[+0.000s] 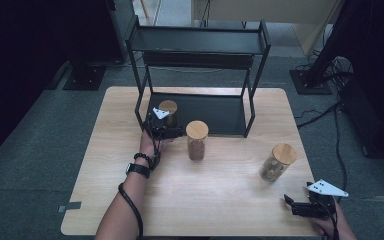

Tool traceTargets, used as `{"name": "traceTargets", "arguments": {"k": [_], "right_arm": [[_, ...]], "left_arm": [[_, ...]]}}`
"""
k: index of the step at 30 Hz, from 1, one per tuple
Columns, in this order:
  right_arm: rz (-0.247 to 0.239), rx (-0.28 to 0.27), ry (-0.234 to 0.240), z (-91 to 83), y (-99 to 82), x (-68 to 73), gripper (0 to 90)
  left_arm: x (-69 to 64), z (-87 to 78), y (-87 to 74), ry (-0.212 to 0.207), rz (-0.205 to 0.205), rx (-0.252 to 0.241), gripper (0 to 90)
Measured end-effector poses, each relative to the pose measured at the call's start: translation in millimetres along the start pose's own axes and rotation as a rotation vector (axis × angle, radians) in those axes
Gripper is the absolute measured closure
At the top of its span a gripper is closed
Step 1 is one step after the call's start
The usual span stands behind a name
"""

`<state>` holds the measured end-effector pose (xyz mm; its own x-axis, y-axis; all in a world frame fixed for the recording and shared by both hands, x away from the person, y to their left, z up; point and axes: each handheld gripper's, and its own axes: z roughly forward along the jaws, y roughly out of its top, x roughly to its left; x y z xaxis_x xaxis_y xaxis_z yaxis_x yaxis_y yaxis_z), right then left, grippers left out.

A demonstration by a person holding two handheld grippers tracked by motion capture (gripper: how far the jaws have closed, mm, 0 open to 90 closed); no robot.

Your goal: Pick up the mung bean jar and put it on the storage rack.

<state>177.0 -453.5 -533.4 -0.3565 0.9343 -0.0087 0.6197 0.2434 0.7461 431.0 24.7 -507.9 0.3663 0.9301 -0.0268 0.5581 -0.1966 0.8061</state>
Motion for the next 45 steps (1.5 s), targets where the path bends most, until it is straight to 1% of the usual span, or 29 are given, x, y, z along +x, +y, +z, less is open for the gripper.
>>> {"name": "traceTargets", "arguments": {"k": [3, 9, 13, 18, 23, 31, 35, 39, 45], "right_arm": [[-0.001, 0.002, 0.000, 0.2, 0.1, 0.2, 0.9], [-0.002, 0.003, -0.002, 0.4, 0.1, 0.5, 0.9], [0.000, 0.003, -0.004, 0.4, 0.1, 0.6, 0.9], [0.001, 0.004, -0.006, 0.5, 0.1, 0.6, 0.9], [0.002, 0.005, -0.008, 0.6, 0.2, 0.7, 0.9], [0.002, 0.006, -0.011, 0.8, 0.2, 0.6, 0.9], [0.002, 0.007, -0.013, 0.8, 0.2, 0.9, 0.9], [0.002, 0.006, -0.014, 0.7, 0.1, 0.9, 0.9], [-0.003, 0.008, -0.016, 0.8, 0.2, 1.2, 0.9]], "left_arm": [[0.2, -5.3, -4.0, 0.002, 0.003, -0.001, 0.0], [-1.4, -10.7, -14.5, 0.005, 0.025, 0.018, 0.0], [-2.4, -14.5, -20.8, -0.009, 0.013, 0.017, 0.3], [-4.8, -20.9, -26.6, -0.020, 0.027, 0.014, 0.4], [-2.7, -24.9, -33.3, -0.024, 0.032, 0.028, 0.9], [0.0, -31.4, -39.6, -0.031, 0.033, 0.031, 1.0], [-0.2, -32.3, -42.3, -0.007, 0.038, 0.044, 1.2], [-0.1, -34.5, -44.3, 0.030, 0.069, 0.055, 1.3], [3.3, -40.5, -48.7, 0.026, 0.075, 0.061, 1.3]]}}
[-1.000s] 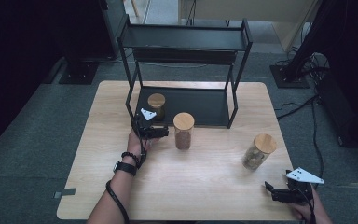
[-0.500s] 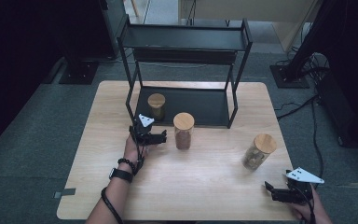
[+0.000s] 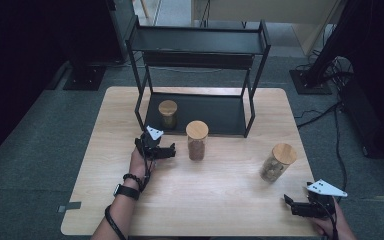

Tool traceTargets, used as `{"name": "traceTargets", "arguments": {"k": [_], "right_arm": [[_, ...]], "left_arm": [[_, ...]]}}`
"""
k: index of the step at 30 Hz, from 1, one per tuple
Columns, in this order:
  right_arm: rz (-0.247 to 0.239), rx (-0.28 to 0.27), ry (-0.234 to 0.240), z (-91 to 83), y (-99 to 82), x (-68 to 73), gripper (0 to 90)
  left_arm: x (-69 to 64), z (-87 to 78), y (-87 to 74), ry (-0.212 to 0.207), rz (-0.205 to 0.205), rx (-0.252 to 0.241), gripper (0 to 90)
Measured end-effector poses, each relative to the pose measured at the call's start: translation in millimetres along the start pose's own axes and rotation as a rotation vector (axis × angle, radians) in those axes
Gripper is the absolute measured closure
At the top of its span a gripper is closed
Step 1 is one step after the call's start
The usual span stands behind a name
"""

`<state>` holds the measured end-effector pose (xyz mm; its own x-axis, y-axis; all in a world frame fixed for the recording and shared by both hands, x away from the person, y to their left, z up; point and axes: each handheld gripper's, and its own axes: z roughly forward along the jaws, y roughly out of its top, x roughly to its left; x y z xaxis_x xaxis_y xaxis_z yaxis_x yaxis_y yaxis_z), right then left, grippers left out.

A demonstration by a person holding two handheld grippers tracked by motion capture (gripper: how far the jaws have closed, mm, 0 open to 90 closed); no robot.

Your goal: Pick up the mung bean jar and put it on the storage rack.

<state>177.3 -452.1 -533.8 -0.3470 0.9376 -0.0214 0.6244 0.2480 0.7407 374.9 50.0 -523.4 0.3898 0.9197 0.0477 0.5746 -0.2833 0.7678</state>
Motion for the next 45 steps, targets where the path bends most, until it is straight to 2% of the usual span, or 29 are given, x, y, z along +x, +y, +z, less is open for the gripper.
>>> {"name": "traceTargets", "arguments": {"k": [11, 39, 45], "right_arm": [[-0.004, 0.002, -0.003, 0.3, 0.1, 0.2, 0.9], [-0.003, 0.007, -0.009, 0.5, 0.2, 0.6, 0.9], [-0.005, 0.006, -0.010, 0.5, 0.2, 0.6, 0.9]], "left_arm": [[7.6, -7.7, -7.8, -0.003, -0.004, 0.022, 1.4], [28.0, -32.6, -30.4, 0.022, -0.021, 0.039, 3.5], [33.8, -39.9, -36.4, 0.026, -0.036, 0.024, 3.4]]}}
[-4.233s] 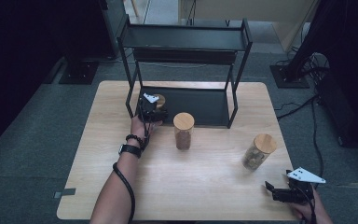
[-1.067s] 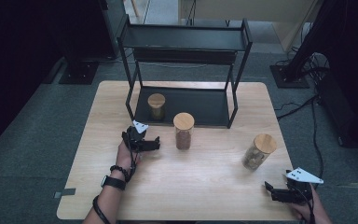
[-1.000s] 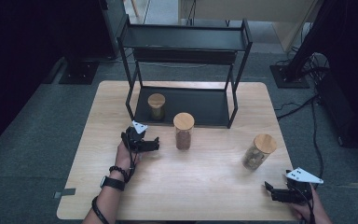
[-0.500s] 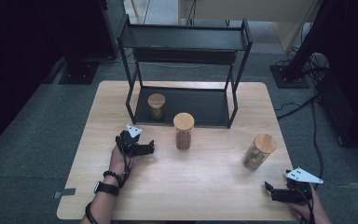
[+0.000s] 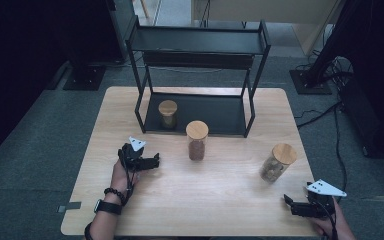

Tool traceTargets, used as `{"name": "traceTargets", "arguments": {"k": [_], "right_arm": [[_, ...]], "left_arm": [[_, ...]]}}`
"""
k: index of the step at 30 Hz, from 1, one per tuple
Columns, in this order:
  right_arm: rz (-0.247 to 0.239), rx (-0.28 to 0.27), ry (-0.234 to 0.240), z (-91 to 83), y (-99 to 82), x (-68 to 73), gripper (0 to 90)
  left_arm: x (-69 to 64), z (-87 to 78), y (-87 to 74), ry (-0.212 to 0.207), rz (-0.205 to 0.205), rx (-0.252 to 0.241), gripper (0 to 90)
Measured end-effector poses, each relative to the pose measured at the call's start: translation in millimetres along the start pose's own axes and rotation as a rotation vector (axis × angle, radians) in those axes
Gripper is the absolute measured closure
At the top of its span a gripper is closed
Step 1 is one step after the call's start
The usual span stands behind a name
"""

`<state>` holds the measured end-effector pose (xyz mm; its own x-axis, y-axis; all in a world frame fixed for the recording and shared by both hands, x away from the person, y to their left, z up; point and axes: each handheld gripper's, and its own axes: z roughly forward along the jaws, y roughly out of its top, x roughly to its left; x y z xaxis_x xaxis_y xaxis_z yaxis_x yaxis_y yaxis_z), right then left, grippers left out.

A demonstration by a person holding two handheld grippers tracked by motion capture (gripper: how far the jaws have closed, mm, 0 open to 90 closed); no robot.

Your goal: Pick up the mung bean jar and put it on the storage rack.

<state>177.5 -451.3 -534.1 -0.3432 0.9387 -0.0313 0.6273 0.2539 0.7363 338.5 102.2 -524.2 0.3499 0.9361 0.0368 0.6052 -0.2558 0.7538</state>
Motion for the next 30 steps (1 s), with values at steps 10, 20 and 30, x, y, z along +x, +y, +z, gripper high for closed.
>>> {"name": "traceTargets", "arguments": {"k": [10, 20, 30], "right_arm": [[0.002, 0.000, -0.003, -0.1, -0.1, 0.2, 0.9], [0.005, 0.001, -0.003, 0.0, 0.0, 0.0, 0.9], [0.006, 0.002, -0.002, 0.2, 0.0, -0.4, 0.9]], "left_arm": [[6.4, -12.3, -10.9, -0.003, 0.000, -0.007, 2.5], [11.5, -22.6, -20.3, -0.020, -0.002, -0.002, 1.3], [13.1, -30.9, -27.9, -0.024, 0.006, 0.003, 0.1]]}}
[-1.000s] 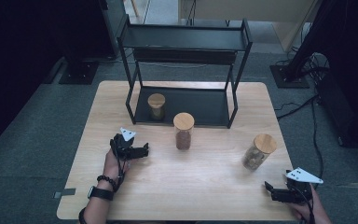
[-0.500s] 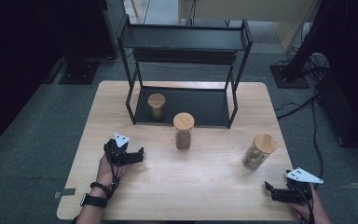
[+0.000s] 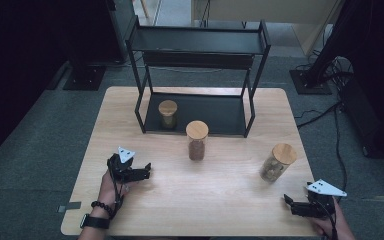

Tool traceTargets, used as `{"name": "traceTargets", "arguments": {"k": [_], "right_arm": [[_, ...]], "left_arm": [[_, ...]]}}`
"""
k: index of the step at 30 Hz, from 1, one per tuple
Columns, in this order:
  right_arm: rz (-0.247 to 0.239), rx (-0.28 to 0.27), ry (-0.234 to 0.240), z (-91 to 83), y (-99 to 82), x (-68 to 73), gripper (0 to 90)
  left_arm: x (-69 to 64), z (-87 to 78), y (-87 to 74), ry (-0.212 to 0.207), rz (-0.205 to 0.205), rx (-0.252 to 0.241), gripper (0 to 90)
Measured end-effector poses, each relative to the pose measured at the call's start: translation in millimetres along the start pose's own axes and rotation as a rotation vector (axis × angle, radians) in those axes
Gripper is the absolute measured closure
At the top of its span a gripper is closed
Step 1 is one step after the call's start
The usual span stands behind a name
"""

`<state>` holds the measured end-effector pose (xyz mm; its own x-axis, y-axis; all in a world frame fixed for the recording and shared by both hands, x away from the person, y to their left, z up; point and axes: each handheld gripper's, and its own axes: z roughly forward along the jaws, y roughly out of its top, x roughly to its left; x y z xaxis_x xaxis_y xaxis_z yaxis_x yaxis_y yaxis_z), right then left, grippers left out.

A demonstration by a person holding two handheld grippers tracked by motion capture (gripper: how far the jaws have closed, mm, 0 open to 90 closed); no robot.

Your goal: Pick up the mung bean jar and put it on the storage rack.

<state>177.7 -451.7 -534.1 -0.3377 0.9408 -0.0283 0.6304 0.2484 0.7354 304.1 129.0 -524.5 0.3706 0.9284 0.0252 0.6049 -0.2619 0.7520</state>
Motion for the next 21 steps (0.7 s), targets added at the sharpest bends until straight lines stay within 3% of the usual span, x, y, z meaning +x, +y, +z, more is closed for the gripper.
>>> {"name": "traceTargets", "arguments": {"k": [21], "right_arm": [[0.006, 0.000, -0.010, 0.1, 0.0, 0.2, 0.9]], "left_arm": [[6.8, -25.1, -22.4, 0.000, -0.010, -0.004, 0.0]]}}
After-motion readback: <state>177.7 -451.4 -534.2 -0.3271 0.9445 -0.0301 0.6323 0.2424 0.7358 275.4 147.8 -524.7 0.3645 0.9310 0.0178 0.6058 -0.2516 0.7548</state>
